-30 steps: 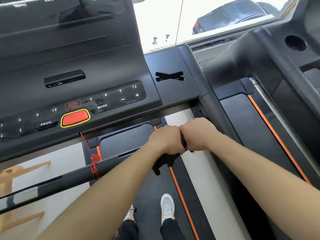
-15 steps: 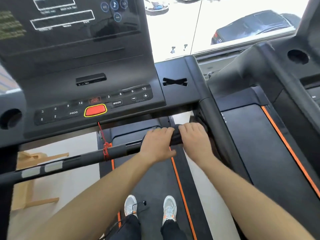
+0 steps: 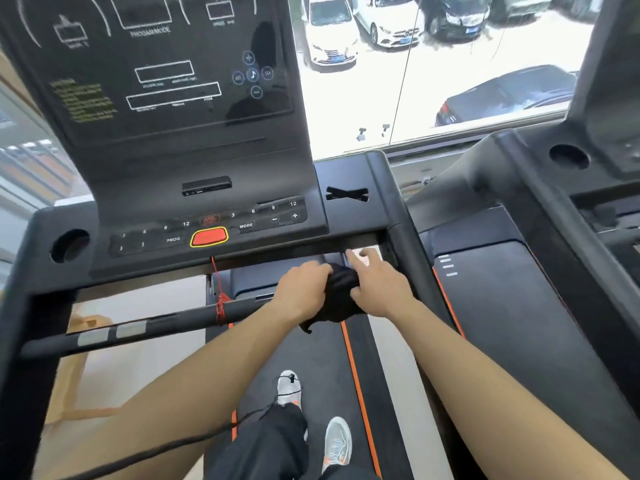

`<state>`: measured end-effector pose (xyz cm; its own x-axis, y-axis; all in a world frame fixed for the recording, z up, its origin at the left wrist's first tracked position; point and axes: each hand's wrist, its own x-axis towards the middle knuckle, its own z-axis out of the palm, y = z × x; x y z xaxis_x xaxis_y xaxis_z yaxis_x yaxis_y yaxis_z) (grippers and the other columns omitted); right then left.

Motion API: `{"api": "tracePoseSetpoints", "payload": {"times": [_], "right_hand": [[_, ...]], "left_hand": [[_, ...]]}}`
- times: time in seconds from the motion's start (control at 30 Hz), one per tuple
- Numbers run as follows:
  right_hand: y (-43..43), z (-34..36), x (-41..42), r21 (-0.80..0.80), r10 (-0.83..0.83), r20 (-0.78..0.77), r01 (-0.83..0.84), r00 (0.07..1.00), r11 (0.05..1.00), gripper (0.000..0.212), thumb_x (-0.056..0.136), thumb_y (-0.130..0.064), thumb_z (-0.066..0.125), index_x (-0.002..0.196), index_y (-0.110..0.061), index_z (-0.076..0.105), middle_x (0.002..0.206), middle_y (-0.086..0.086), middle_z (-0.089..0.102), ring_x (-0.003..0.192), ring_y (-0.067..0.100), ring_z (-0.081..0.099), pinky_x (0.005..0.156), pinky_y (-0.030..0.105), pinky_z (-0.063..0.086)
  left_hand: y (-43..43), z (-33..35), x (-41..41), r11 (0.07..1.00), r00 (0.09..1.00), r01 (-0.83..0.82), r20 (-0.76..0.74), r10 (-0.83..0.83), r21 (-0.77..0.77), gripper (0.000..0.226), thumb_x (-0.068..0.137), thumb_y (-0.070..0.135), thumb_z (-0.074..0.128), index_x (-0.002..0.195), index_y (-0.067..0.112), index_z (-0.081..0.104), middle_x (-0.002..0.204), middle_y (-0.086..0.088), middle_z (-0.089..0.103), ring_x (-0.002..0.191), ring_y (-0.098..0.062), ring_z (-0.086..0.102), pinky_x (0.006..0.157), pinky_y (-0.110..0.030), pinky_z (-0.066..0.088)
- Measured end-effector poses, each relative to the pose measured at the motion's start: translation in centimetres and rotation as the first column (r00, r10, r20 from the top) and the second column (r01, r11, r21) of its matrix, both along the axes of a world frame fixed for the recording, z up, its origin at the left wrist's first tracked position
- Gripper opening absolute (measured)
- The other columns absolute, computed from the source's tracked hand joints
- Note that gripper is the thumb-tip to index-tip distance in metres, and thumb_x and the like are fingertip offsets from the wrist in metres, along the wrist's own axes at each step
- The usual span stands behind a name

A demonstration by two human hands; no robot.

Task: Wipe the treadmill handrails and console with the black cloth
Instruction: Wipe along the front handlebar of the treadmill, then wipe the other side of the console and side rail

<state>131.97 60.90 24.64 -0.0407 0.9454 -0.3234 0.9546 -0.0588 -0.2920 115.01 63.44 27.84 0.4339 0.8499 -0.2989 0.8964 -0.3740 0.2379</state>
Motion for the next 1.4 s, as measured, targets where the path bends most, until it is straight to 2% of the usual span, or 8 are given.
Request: {"api": "tracePoseSetpoints", "payload": {"times": [0.27, 0.43, 0.6, 0.77, 1.0, 1.1, 1.23, 1.4], "right_hand": [[2.6, 5.1, 3.0, 0.222, -0.192, -0.211, 0.239, 0.958, 0.945, 0.016, 0.086, -0.031, 0.059, 0.098, -0.022, 0.059, 0.093, -0.002, 0.046, 0.083, 0.026, 0.055, 0.068, 0.034, 0.04], [9.7, 9.9, 5.9, 0.376, -0.341, -0.286, 0.433, 0.895, 0.819, 0.023, 0.087, -0.024, 0.057, 0.109, -0.017, 0.062, 0.11, 0.007, 0.053, 0.096, 0.031, 0.057, 0.078, 0.038, 0.046], [14.5, 6.9, 6.7, 0.292, -0.325, -0.175, 0.364, 0.929, 0.884, 0.06, 0.089, -0.026, 0.06, 0.145, -0.019, 0.04, 0.145, 0.009, 0.032, 0.118, 0.035, 0.05, 0.093, 0.044, 0.048], [14.6, 0.3, 6.5, 0.174, -0.281, -0.128, 0.301, 0.951, 0.938, 0.07, 0.103, -0.039, 0.044, 0.159, -0.014, 0.011, 0.167, 0.012, 0.003, 0.15, 0.031, 0.014, 0.12, 0.041, 0.02], [23.0, -1.6, 8.3, 0.156, -0.337, -0.178, 0.365, 0.924, 0.918, 0.062, 0.106, -0.039, 0.029, 0.158, -0.01, 0.01, 0.162, 0.017, 0.02, 0.137, 0.037, 0.04, 0.105, 0.049, 0.04], [27.7, -1.8, 9.3, 0.108, -0.368, -0.313, 0.418, 0.876, 0.902, 0.044, 0.106, -0.035, 0.028, 0.14, -0.013, 0.045, 0.143, 0.015, 0.049, 0.127, 0.036, 0.049, 0.102, 0.045, 0.04], [29.3, -1.6, 9.8, 0.073, -0.369, -0.399, 0.43, 0.839, 0.9, 0.037, 0.106, -0.029, 0.028, 0.107, -0.01, 0.059, 0.118, 0.012, 0.062, 0.113, 0.031, 0.053, 0.085, 0.037, 0.037], [20.9, -0.9, 8.1, 0.124, -0.368, -0.283, 0.414, 0.886, 0.902, 0.057, 0.105, -0.041, 0.032, 0.157, -0.023, 0.018, 0.159, 0.008, 0.028, 0.128, 0.038, 0.049, 0.1, 0.048, 0.041]], "left_hand": [[5.7, 6.0, 1.9, 0.995, 0.936, -0.099, 0.34, 0.092, 0.003, 0.025, 0.076, 0.017, 0.065, 0.098, 0.027, 0.072, 0.095, 0.008, 0.07, 0.091, -0.015, 0.061, 0.083, -0.033, 0.049], [12.4, 8.9, 5.9, 0.995, 0.872, -0.099, 0.483, 0.08, 0.015, 0.023, 0.082, 0.012, 0.067, 0.103, 0.02, 0.071, 0.102, 0.001, 0.064, 0.091, -0.017, 0.059, 0.075, -0.027, 0.046], [16.8, 6.0, 8.7, 0.974, 0.952, -0.221, 0.227, 0.204, 0.051, 0.07, 0.089, 0.025, 0.067, 0.148, 0.013, 0.032, 0.151, -0.012, 0.027, 0.126, -0.034, 0.042, 0.094, -0.042, 0.046], [16.0, -1.6, 10.7, 0.992, 0.981, -0.126, 0.145, 0.127, -0.013, 0.072, 0.104, 0.039, 0.034, 0.158, 0.006, -0.001, 0.167, -0.013, -0.01, 0.153, -0.034, -0.007, 0.124, -0.046, 0.006], [22.8, -4.9, 13.3, 0.962, 0.985, -0.128, 0.148, 0.093, 0.243, 0.059, 0.106, 0.042, 0.018, 0.157, 0.014, 0.023, 0.165, -0.009, 0.019, 0.152, -0.026, 0.016, 0.123, -0.042, 0.01], [27.6, -4.1, 14.5, 0.962, 0.992, -0.115, 0.086, 0.096, 0.25, 0.046, 0.105, 0.04, 0.021, 0.123, 0.019, 0.058, 0.129, -0.009, 0.063, 0.119, -0.031, 0.056, 0.097, -0.045, 0.037], [30.2, -3.2, 15.1, 0.983, 0.996, -0.09, 0.019, 0.089, 0.159, 0.051, 0.105, 0.038, 0.019, 0.11, 0.02, 0.066, 0.112, -0.01, 0.071, 0.102, -0.034, 0.064, 0.073, -0.039, 0.037], [23.3, -4.6, 12.5, 0.954, 0.995, -0.046, 0.098, 0.017, 0.297, 0.059, 0.102, 0.043, 0.028, 0.15, 0.011, 0.037, 0.156, -0.015, 0.038, 0.142, -0.033, 0.034, 0.117, -0.044, 0.024]]}}
